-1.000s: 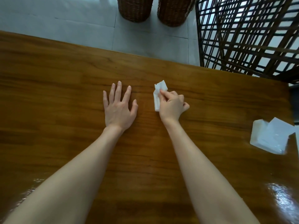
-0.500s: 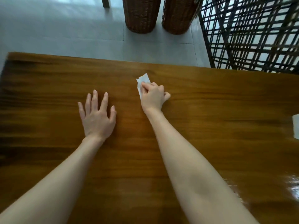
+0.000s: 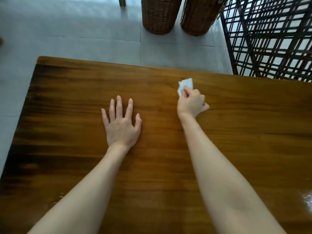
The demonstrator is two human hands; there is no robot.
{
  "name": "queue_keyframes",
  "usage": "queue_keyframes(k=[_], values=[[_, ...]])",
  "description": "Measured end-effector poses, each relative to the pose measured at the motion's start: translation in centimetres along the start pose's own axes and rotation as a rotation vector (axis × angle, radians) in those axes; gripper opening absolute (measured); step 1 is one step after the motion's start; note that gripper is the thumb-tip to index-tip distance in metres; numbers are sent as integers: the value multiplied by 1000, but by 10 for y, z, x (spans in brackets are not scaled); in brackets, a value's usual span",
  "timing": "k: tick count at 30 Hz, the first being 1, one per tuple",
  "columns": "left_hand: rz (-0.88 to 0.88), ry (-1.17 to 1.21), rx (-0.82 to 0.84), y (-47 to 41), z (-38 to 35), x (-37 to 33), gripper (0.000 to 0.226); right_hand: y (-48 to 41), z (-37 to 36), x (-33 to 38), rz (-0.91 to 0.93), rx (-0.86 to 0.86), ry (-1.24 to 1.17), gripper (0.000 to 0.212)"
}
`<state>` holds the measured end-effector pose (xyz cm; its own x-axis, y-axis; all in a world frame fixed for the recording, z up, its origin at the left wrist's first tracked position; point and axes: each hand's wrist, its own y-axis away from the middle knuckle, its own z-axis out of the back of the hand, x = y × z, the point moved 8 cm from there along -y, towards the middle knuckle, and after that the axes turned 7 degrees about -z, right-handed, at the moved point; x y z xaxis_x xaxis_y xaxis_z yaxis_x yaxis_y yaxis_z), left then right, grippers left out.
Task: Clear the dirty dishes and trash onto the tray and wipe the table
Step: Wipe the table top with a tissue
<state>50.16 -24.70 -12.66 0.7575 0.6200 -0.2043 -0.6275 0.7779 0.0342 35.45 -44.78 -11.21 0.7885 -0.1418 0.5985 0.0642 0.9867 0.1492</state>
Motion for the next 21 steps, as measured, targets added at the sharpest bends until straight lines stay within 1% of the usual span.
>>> queue_keyframes(k=[3, 5, 7, 9, 10, 12, 14, 17, 21], values=[[11, -18, 9, 0, 1, 1, 64, 35, -33, 32, 159, 129, -22, 24], [16, -15, 6, 0, 3, 3, 64, 38, -32, 37, 211, 136, 13, 23], [11, 5, 9, 0, 2, 2, 64, 15, -13, 22, 172, 75, 63, 23], [5, 22, 8, 0, 2, 2, 63, -9, 9, 0, 46, -6, 54, 23], [5, 26, 7, 0, 3, 2, 63, -15, 15, -6, 4, -30, 44, 24], [5, 49, 13, 0, 3, 3, 63, -11, 11, -5, -24, -44, 10, 26], [2, 100, 23, -1, 4, 5, 62, 4, -6, 8, -8, -27, -11, 27], [11, 181, 4, -1, 12, 11, 60, 30, -38, 40, 68, 28, 19, 26], [90, 147, -84, -9, 31, 68, 56, 87, -89, 93, 187, 93, -13, 22]])
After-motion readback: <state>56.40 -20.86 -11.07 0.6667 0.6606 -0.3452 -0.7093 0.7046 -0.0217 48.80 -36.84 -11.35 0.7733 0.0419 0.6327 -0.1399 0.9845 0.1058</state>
